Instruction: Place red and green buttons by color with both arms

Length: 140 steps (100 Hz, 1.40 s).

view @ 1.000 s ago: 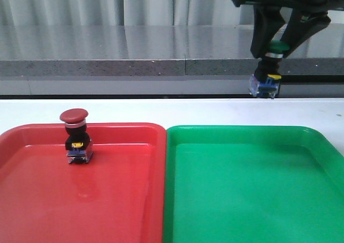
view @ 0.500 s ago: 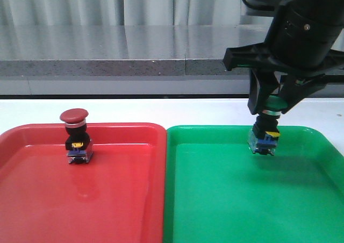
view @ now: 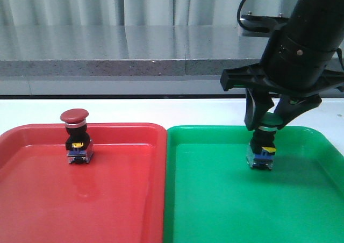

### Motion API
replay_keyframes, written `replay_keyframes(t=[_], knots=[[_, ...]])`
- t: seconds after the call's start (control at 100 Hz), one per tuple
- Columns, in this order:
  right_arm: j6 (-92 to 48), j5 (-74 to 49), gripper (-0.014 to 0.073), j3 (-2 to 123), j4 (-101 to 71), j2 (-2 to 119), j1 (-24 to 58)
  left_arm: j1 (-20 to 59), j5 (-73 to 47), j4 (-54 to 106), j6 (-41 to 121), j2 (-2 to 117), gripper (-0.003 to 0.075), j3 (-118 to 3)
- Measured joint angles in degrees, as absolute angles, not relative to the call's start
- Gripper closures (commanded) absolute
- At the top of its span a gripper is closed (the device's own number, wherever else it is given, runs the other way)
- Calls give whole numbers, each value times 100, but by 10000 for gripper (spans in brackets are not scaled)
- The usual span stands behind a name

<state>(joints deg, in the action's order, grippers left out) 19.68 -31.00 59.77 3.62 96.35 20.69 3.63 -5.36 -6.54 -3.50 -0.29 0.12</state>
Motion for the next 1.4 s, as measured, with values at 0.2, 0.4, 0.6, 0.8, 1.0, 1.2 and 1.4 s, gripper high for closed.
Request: replay_keyframes(t=[0.2,0.4,0.6,0.8,1.0,1.2,1.4], knots=[[1968,-3146,112,5977,362,9659,2078,363,-536,-654,-350,-29,739,12],[1972,-3202,11,5967,362,9683,2078,363,-536,-654,-350,-29,739,12],[1972,-3127,11,5967,362,9555,2078,363,-536,-654,-350,-29,739,12],[1972,-2950,11,5967,472,8953,2078,363,-536,-654,-350,-29,739,12],[1972,-2940,11,5942,883,8147,2078,363,-536,-654,-350,-29,739,12],[1972,-2889,11,5556,1355,7250,2078,363,-536,-654,-350,-29,739,12],[1972,-2841,11,4778,1602,6126,2078,363,-536,-654,-350,-29,739,12]])
